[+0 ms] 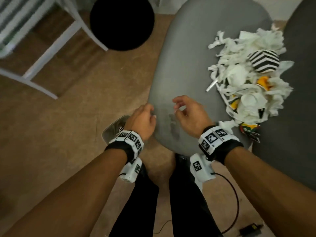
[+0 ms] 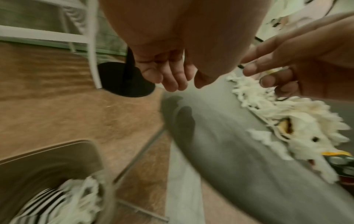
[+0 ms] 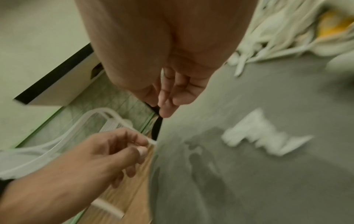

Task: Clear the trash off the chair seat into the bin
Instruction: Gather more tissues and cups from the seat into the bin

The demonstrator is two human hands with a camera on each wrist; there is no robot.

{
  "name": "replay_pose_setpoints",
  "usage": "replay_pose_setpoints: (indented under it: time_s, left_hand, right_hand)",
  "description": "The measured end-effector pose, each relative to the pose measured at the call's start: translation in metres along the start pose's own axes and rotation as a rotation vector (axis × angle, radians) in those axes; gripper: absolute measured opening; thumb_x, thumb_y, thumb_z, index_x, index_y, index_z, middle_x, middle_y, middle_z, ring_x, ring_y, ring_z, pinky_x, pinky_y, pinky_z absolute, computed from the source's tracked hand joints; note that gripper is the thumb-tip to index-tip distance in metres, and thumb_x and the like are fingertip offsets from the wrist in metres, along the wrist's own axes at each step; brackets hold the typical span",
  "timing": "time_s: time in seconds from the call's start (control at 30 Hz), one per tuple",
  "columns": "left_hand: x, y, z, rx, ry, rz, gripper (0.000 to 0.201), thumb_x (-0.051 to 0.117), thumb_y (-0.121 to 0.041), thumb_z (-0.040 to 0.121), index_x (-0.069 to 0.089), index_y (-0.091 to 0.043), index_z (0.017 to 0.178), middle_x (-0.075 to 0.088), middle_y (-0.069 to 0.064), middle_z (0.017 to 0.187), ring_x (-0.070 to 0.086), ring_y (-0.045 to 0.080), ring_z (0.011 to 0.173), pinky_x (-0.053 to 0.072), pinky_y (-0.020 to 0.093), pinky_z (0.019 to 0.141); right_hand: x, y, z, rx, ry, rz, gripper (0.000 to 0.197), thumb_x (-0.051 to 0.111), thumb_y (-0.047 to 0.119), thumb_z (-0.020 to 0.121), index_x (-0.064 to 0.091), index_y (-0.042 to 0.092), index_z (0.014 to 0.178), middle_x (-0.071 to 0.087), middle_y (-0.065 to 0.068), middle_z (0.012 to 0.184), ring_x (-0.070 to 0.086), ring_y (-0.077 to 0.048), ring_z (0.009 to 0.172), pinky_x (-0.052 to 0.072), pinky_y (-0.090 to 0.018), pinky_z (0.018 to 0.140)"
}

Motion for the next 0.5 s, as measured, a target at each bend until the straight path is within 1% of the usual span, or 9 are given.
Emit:
replay_pose_setpoints:
  time_s: [0.07, 0.1, 0.17, 0.2, 0.27, 0.33, 0.4, 0.43, 0.5]
  left_hand:
    - [0.014, -0.052, 0.011, 0.110, 0.032, 0.019, 0.033, 0.053, -0.036, 0.090, 0.050, -0.022, 0.120, 0.055, 0.003, 0.118, 0.058, 0.026, 0.103, 0.051, 0.040, 0.083]
    - [0.025, -0.076, 0.015, 0.158, 0.089, 0.045, 0.040, 0.055, -0.041, 0.088, 0.050, -0.025, 0.124, 0.051, 0.003, 0.121, 0.056, 0.025, 0.107, 0.051, 0.041, 0.085]
    - [0.051, -0.114, 0.020, 0.251, 0.262, 0.144, 0.049, 0.061, -0.045, 0.082, 0.049, -0.030, 0.127, 0.044, 0.002, 0.123, 0.052, 0.025, 0.113, 0.051, 0.042, 0.087]
    - [0.066, -0.126, 0.021, 0.302, 0.346, 0.236, 0.047, 0.064, -0.042, 0.082, 0.051, -0.030, 0.125, 0.043, 0.002, 0.124, 0.050, 0.026, 0.113, 0.051, 0.042, 0.086]
    - [0.089, -0.142, 0.022, 0.371, 0.447, 0.427, 0.035, 0.063, -0.026, 0.087, 0.054, -0.023, 0.120, 0.044, 0.006, 0.125, 0.052, 0.029, 0.110, 0.051, 0.039, 0.084]
    - [0.102, -0.152, 0.027, 0.341, 0.447, 0.445, 0.033, 0.057, -0.009, 0.089, 0.051, -0.015, 0.120, 0.049, 0.010, 0.123, 0.057, 0.031, 0.102, 0.051, 0.038, 0.082]
    - [0.109, -0.169, 0.032, 0.323, 0.397, 0.397, 0.029, 0.054, -0.004, 0.091, 0.045, -0.010, 0.118, 0.056, 0.014, 0.114, 0.060, 0.033, 0.095, 0.052, 0.037, 0.077]
    - [0.113, -0.182, 0.033, 0.355, 0.376, 0.372, 0.029, 0.052, -0.004, 0.092, 0.044, -0.009, 0.119, 0.056, 0.014, 0.114, 0.061, 0.034, 0.094, 0.051, 0.037, 0.075]
    - [0.125, -0.207, 0.031, 0.467, 0.370, 0.331, 0.045, 0.053, -0.003, 0.090, 0.043, -0.013, 0.132, 0.051, 0.016, 0.124, 0.061, 0.034, 0.094, 0.052, 0.038, 0.076]
  right_hand:
    - [-0.040, -0.031, -0.005, 0.071, -0.071, -0.044, 0.025, 0.055, 0.015, 0.092, 0.063, 0.024, 0.115, 0.067, 0.007, 0.097, 0.061, -0.009, 0.064, 0.047, -0.023, 0.070]
    - [-0.058, -0.046, -0.008, 0.103, -0.094, -0.072, 0.023, 0.055, 0.017, 0.093, 0.064, 0.024, 0.113, 0.067, 0.006, 0.098, 0.061, -0.013, 0.068, 0.048, -0.025, 0.072]
    - [-0.087, -0.073, -0.016, 0.155, -0.123, -0.090, 0.021, 0.054, 0.018, 0.094, 0.065, 0.023, 0.112, 0.067, 0.004, 0.098, 0.061, -0.016, 0.073, 0.051, -0.029, 0.075]
    - [-0.099, -0.084, -0.019, 0.179, -0.133, -0.087, 0.021, 0.054, 0.018, 0.094, 0.065, 0.022, 0.111, 0.067, 0.003, 0.099, 0.060, -0.016, 0.073, 0.050, -0.029, 0.074]
    - [-0.119, -0.101, -0.026, 0.214, -0.147, -0.077, 0.022, 0.053, 0.018, 0.094, 0.066, 0.022, 0.111, 0.067, 0.003, 0.102, 0.060, -0.016, 0.073, 0.048, -0.028, 0.073]
    - [-0.135, -0.114, -0.031, 0.214, -0.176, -0.065, 0.022, 0.052, 0.020, 0.093, 0.066, 0.022, 0.111, 0.066, 0.004, 0.102, 0.060, -0.015, 0.072, 0.049, -0.029, 0.073]
    - [-0.148, -0.126, -0.033, 0.212, -0.248, -0.046, 0.022, 0.053, 0.020, 0.094, 0.066, 0.021, 0.111, 0.066, 0.004, 0.104, 0.060, -0.015, 0.072, 0.050, -0.030, 0.074]
    - [-0.154, -0.132, -0.035, 0.219, -0.290, -0.030, 0.022, 0.053, 0.019, 0.094, 0.067, 0.021, 0.110, 0.067, 0.003, 0.105, 0.060, -0.016, 0.074, 0.051, -0.030, 0.075]
    - [-0.164, -0.141, -0.038, 0.243, -0.373, -0.007, 0.022, 0.054, 0.016, 0.092, 0.067, 0.020, 0.110, 0.067, 0.002, 0.107, 0.061, -0.015, 0.080, 0.051, -0.029, 0.079]
Point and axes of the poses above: each hand's wrist, its own z-axis towards the middle knuckle, its own x-axis out of the palm, y = z × x, the point moved 4 cm from there along z, towards the middle knuckle
